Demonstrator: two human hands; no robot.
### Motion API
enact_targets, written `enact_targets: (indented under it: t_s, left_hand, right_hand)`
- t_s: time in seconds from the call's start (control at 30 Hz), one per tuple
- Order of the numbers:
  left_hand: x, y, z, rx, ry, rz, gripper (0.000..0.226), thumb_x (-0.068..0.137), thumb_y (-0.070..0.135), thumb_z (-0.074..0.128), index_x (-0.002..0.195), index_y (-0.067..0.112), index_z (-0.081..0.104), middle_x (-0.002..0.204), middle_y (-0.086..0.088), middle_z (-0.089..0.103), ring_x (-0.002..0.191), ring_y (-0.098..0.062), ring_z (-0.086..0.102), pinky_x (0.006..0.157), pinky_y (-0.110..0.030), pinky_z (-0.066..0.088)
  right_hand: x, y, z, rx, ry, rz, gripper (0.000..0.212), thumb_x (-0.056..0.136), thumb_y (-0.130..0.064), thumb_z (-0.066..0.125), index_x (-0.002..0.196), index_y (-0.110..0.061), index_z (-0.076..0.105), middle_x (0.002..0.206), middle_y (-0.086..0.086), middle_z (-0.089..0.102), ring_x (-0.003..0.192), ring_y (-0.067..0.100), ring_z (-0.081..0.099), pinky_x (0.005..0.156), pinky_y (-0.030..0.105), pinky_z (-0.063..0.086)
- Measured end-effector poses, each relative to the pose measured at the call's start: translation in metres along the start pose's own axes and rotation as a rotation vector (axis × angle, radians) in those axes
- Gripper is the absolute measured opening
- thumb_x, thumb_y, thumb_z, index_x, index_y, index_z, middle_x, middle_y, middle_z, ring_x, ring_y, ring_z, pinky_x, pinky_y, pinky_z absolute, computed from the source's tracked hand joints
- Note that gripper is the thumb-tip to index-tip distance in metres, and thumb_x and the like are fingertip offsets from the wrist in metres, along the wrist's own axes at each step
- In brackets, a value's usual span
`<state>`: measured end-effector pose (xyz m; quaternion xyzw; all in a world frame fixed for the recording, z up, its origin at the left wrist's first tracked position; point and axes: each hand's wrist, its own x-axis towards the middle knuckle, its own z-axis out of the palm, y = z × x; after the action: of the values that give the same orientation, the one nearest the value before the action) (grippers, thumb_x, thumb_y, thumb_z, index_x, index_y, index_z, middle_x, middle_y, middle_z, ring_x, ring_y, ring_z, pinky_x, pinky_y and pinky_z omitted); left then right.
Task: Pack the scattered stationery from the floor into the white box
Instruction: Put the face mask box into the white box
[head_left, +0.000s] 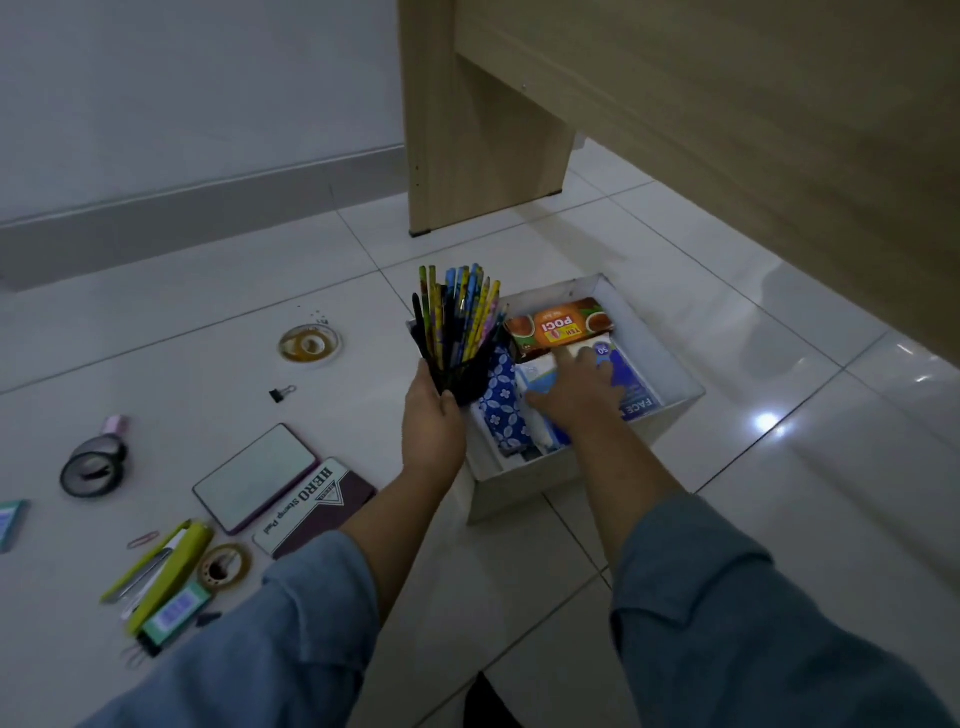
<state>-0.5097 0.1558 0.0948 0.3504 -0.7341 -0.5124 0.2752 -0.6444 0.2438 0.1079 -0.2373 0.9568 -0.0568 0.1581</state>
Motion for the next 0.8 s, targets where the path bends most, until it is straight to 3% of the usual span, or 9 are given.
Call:
enact_targets:
  t_s: [0.07,0.13,0.33,0.47,0.63,0.7,0.8]
  left_hand:
    - [0.002,-0.003,-0.002,-0.039,0.001,0.024,0.047,0.093,-0.004,0.037,0.136,0.013,0.043,0.125,0.002,0.054,0.113,-0.008,0.049,0.081,0.006,0.034]
    - [0.003,-0.005,-0.005,-0.044,-0.009,0.029,0.047,0.092,-0.004,0.039,0.136,0.012,0.044,0.118,0.010,0.049,0.110,-0.003,0.045,0.077,0.010,0.031]
    - [0.008,-0.008,-0.010,-0.034,-0.041,-0.001,0.051,0.089,-0.008,0.040,0.137,0.011,0.042,0.134,-0.007,0.053,0.112,-0.007,0.045,0.083,0.000,0.030]
    - [0.004,-0.009,-0.010,-0.016,-0.056,-0.016,0.053,0.092,-0.004,0.038,0.142,0.012,0.035,0.142,-0.008,0.046,0.130,-0.020,0.044,0.096,-0.009,0.029]
    - [0.003,-0.008,-0.017,0.038,-0.110,-0.138,0.055,0.095,0.005,0.041,0.146,0.015,0.026,0.148,-0.008,0.039,0.135,-0.024,0.039,0.106,-0.024,0.032]
    - [-0.001,-0.007,-0.019,0.048,-0.132,-0.154,0.055,0.095,0.007,0.043,0.147,0.014,0.026,0.148,-0.009,0.039,0.133,-0.025,0.042,0.110,-0.031,0.034]
    - [-0.011,-0.010,-0.021,0.047,-0.116,-0.136,0.051,0.094,0.008,0.045,0.143,0.012,0.033,0.144,-0.010,0.045,0.123,-0.028,0.052,0.106,-0.035,0.041]
  right_hand:
    - [-0.004,-0.011,0.011,-0.064,-0.023,-0.028,0.081,0.080,-0.051,0.064,0.145,-0.031,0.019,0.153,0.013,0.013,0.138,0.042,0.018,0.106,0.062,0.026]
    - [-0.003,-0.011,0.012,-0.081,0.002,-0.017,0.070,0.086,-0.039,0.063,0.143,-0.032,0.024,0.151,0.012,0.018,0.136,0.041,0.021,0.105,0.064,0.029]
    - [0.010,0.006,-0.005,-0.061,-0.012,0.091,0.064,0.088,-0.027,0.064,0.141,-0.030,0.027,0.149,0.008,0.021,0.138,0.041,0.018,0.104,0.068,0.027]
    - [0.008,0.001,0.002,-0.099,-0.012,0.093,0.067,0.087,-0.027,0.064,0.142,-0.031,0.024,0.149,0.009,0.020,0.137,0.041,0.019,0.103,0.068,0.030]
    - [0.004,0.004,0.001,-0.036,-0.011,0.090,0.068,0.085,-0.029,0.067,0.141,-0.029,0.028,0.148,0.009,0.023,0.137,0.041,0.021,0.104,0.066,0.030]
    - [0.001,0.002,0.001,0.104,0.143,0.050,0.056,0.085,-0.033,0.065,0.135,-0.016,0.044,0.139,0.015,0.039,0.129,0.039,0.035,0.102,0.055,0.036]
    - [-0.016,-0.019,0.007,0.544,0.612,-0.099,0.024,0.090,-0.019,0.056,0.098,0.002,0.065,0.102,0.023,0.063,0.096,0.034,0.056,0.081,0.041,0.047]
